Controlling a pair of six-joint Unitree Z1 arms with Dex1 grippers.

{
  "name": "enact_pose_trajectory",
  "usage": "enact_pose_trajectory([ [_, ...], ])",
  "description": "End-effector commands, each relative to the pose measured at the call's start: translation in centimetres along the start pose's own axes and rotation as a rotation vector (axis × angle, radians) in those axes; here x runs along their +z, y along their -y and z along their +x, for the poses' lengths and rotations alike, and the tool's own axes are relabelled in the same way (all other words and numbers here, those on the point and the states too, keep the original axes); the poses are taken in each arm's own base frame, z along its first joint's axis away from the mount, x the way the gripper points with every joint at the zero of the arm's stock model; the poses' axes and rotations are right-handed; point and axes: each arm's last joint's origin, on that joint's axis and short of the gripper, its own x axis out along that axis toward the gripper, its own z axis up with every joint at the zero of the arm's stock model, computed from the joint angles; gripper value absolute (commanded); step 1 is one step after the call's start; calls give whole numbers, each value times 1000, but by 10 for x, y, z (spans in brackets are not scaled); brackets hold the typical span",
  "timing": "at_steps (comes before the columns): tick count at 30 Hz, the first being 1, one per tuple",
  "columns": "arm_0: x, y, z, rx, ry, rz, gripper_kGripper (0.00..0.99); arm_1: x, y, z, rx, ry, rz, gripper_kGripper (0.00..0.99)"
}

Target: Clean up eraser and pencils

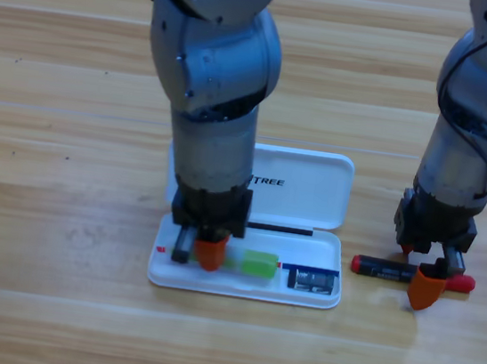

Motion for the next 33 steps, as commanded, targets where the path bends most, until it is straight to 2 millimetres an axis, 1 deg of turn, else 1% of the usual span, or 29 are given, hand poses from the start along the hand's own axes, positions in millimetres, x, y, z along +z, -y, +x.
enact_pose_trajectory([
  [1, 12, 0, 24, -29, -24, -1, 0, -3, 9, 39, 77, -21, 15, 638],
  [6, 13, 0, 26, -30, -29, -4, 0, -3, 10, 44, 71, -34, 16, 272],
  [7, 13, 0, 26, -31, -31, -5, 0, -3, 11, 46, 68, -41, 16, 179],
  [8, 13, 0, 27, -32, -32, -7, 0, -4, 11, 46, 65, -47, 15, 112],
  [10, 13, 0, 27, -31, -34, -10, 0, -4, 11, 46, 60, -49, 15, 17],
  [17, 11, 0, 27, -30, -40, -20, 0, -4, 11, 43, 50, -47, 16, 12],
  [22, 9, 0, 30, -34, -46, -26, 0, -6, 9, 35, 36, -40, 16, 12],
  [25, 8, -1, 33, -38, -51, -28, 0, -9, 4, 21, 19, -27, 16, 12],
  [29, 8, -1, 35, -40, -53, -28, 0, -15, -7, -11, -2, -11, 10, 12],
  [33, 8, -1, 38, -42, -56, -29, 0, -19, -20, -38, -10, -5, 1, 12],
])
